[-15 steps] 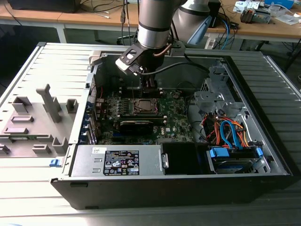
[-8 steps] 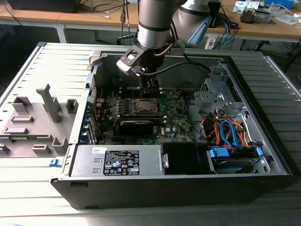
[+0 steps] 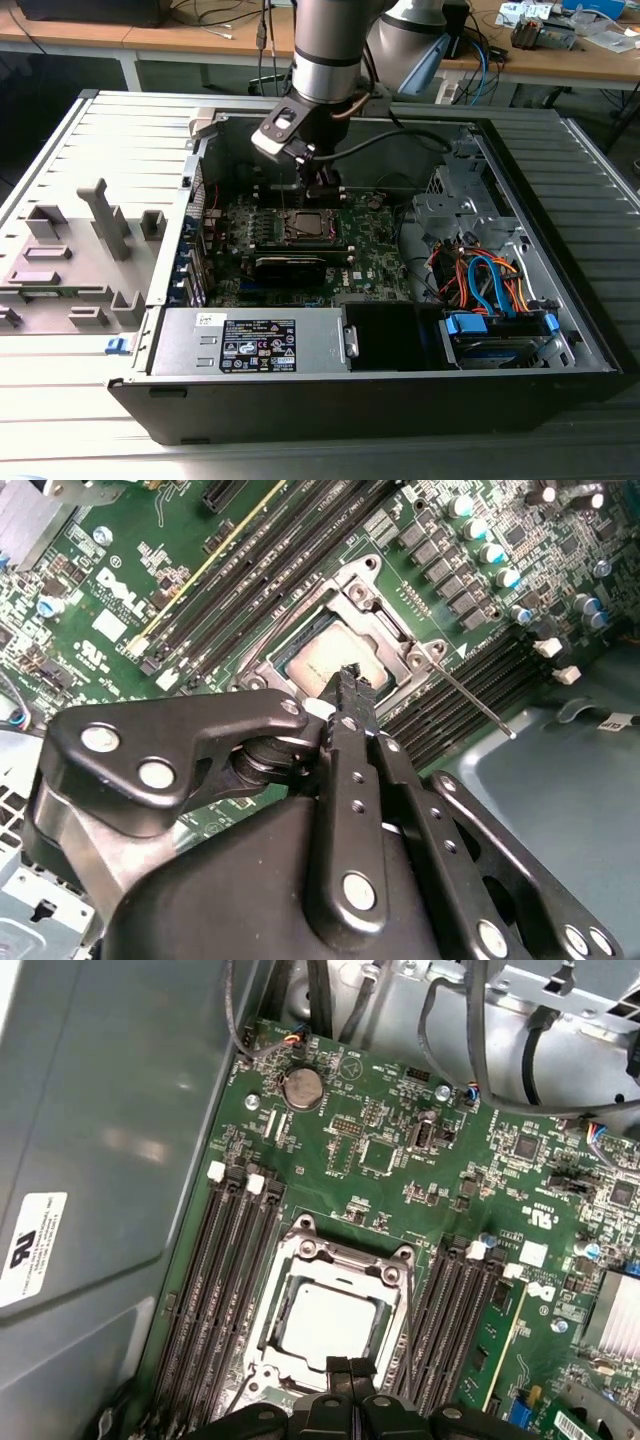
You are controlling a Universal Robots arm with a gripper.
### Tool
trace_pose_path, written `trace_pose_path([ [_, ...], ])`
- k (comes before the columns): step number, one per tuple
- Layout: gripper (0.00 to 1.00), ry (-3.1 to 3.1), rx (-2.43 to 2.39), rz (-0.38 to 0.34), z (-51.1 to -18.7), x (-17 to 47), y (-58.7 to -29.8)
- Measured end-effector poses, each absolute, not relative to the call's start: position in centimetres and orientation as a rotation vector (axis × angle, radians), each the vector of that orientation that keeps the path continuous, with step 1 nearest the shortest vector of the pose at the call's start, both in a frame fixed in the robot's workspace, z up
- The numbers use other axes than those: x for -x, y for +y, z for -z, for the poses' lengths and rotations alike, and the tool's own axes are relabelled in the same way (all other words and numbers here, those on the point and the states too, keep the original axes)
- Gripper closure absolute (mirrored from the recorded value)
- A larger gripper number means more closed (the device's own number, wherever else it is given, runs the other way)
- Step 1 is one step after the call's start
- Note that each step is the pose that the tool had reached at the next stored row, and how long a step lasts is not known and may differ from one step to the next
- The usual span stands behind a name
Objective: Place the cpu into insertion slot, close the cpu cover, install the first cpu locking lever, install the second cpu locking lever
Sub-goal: 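Install the first cpu locking lever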
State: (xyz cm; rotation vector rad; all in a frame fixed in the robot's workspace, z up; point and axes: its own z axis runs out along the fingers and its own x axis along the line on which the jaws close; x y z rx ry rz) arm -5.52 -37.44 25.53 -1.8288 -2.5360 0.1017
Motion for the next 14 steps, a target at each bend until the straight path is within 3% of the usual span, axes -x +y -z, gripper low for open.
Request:
trace_pose_path([
  [14,0.89,-2.622,1.708,-0.103,-25.53,5.52,-37.44],
])
